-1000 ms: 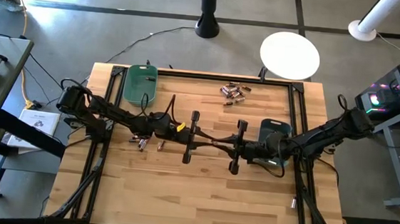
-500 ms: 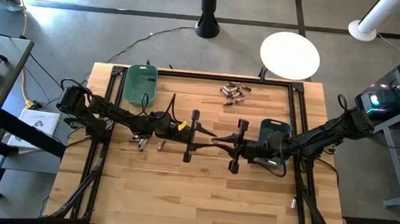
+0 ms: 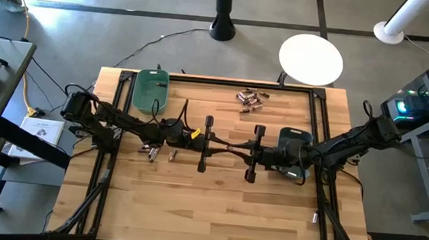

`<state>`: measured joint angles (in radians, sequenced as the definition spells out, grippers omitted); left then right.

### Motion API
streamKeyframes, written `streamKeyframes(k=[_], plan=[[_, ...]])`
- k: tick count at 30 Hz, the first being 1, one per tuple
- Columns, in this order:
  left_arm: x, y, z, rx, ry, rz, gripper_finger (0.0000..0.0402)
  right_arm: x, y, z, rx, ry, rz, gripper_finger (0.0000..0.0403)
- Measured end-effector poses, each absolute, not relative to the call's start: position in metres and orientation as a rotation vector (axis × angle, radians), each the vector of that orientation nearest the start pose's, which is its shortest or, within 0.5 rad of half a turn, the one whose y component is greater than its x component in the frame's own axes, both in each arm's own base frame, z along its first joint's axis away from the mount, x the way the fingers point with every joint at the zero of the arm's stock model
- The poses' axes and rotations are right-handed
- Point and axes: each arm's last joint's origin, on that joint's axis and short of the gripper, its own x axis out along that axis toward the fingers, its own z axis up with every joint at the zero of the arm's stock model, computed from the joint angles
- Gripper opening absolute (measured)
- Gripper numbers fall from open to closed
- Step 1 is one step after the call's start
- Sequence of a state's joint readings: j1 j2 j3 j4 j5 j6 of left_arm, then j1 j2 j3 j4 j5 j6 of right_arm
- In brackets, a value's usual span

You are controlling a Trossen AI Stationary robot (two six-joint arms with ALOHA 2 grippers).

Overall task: Sort batteries
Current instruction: Put the black battery into the green bin

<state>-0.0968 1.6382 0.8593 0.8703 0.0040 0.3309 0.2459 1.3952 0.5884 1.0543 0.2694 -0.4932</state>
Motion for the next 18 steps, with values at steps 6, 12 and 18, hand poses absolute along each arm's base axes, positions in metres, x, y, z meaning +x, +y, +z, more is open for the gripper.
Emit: streamKeyframes(k=[6, 12, 18], plan=[[0.349, -0.034, 0.244, 0.325, -0.082, -0.092, 0.0037, 0.273, 0.061, 0.249, -0.416, -0.202, -0.074, 0.0032], [0.349, -0.032, 0.239, 0.338, -0.02, -0.016, 0.0037, 0.275, 0.053, 0.249, -0.272, -0.204, -0.099, 0.0107], [0.343, -0.03, 0.236, 0.362, 0.135, 0.132, 0.0037, 0.266, 0.054, 0.266, -0.36, -0.297, -0.126, 0.0191]])
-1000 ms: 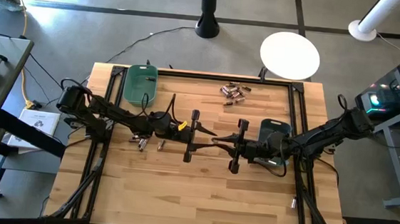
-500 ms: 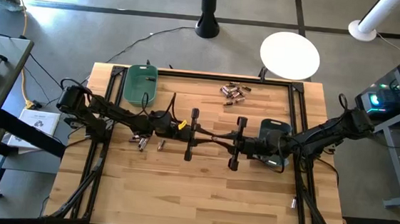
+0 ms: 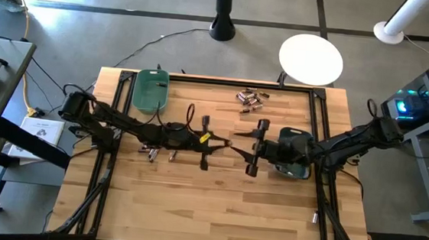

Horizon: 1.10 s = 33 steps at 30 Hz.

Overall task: Sort batteries
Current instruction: Put the black battery into the green bin

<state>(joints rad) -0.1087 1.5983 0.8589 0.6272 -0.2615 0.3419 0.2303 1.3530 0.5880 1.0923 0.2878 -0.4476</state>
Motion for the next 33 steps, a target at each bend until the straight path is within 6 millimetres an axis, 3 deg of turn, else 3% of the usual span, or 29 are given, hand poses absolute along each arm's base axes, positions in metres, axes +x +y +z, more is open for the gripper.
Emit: streamKeyframes(k=[3, 6, 10, 14, 19, 23, 27, 33], plan=[[0.326, -0.022, 0.249, 0.372, 0.297, 0.369, 0.0037, 0.26, 0.057, 0.273, -0.352, -0.317, -0.124, 0.0202], [0.306, -0.001, 0.278, 0.367, 0.496, 0.555, 0.0037, 0.257, 0.061, 0.273, -0.359, -0.278, -0.096, 0.0203], [0.277, 0.048, 0.314, 0.214, 0.777, 0.727, 0.0037, 0.258, 0.066, 0.265, -0.348, -0.213, -0.055, 0.0203], [0.243, 0.109, 0.317, 0.012, 1.088, 0.915, 0.0037, 0.26, 0.068, 0.257, -0.285, -0.144, -0.018, 0.0204], [0.201, 0.177, 0.294, -0.336, 1.325, 0.989, 0.0037, 0.26, 0.071, 0.251, -0.246, -0.081, 0.008, 0.0204], [0.181, 0.219, 0.267, -0.489, 1.452, 0.997, 0.0037, 0.259, 0.075, 0.25, -0.25, -0.072, 0.028, 0.0204], [0.178, 0.243, 0.234, -0.565, 1.576, 0.95, 0.0037, 0.259, 0.076, 0.249, -0.252, -0.069, 0.034, 0.0204], [0.182, 0.258, 0.19, -0.602, 1.759, 0.898, 0.0037, 0.259, 0.076, 0.248, -0.255, -0.054, 0.035, 0.0204]])
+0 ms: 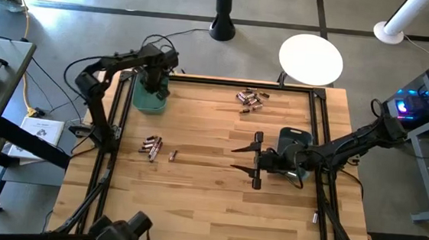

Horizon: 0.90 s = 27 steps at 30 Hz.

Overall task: Sort batteries
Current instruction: Put the black battery into the green bin

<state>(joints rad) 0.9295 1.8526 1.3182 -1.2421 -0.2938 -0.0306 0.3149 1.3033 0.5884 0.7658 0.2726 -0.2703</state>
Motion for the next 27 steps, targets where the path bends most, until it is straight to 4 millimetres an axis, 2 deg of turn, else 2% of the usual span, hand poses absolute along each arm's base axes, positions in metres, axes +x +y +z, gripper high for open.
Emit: streamKeyframes(k=[7, 15, 22, 27], plan=[[0.186, 0.265, 0.162, -0.572, 1.86, 0.896, 0.0037, 0.259, 0.076, 0.248, -0.255, -0.055, 0.036, 0.0204], [0.189, 0.27, 0.144, -0.558, 1.898, 0.862, 0.0046, 0.259, 0.076, 0.248, -0.252, -0.055, 0.035, 0.0204], [0.19, 0.271, 0.135, -0.547, 1.926, 0.829, 0.0052, 0.259, 0.076, 0.248, -0.252, -0.055, 0.035, 0.0204], [0.191, 0.273, 0.134, -0.533, 1.911, 0.829, 0.0083, 0.259, 0.076, 0.248, -0.251, -0.055, 0.035, 0.0204]])
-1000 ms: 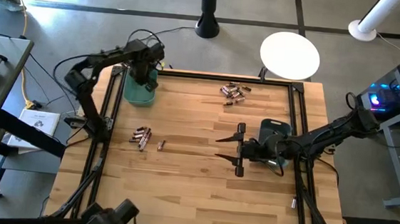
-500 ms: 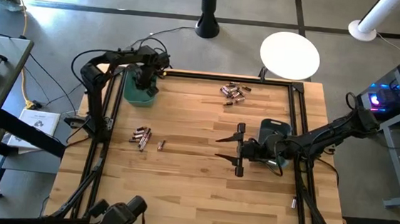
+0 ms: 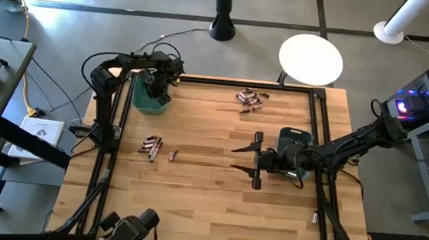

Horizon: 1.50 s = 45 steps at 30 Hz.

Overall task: Sort batteries
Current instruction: Put the black battery into the green bin, then put the silver battery into the blue bin

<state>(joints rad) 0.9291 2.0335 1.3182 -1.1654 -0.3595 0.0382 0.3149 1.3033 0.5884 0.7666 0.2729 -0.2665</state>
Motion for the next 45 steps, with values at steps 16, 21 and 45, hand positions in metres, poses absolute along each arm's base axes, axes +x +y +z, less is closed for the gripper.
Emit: streamKeyframes(k=[16, 21, 45], plan=[[0.195, 0.282, 0.189, -0.434, 1.883, 0.934, 0.0198, 0.259, 0.076, 0.248, -0.254, -0.055, 0.034, 0.0204], [0.199, 0.272, 0.246, -0.374, 1.689, 1.016, 0.0198, 0.259, 0.075, 0.248, -0.251, -0.051, 0.01, 0.0204], [0.274, 0.046, 0.297, 0.139, 0.402, 0.456, 0.0198, 0.239, 0.1, 0.256, 0.045, 0.911, 0.065, 0.0204]])
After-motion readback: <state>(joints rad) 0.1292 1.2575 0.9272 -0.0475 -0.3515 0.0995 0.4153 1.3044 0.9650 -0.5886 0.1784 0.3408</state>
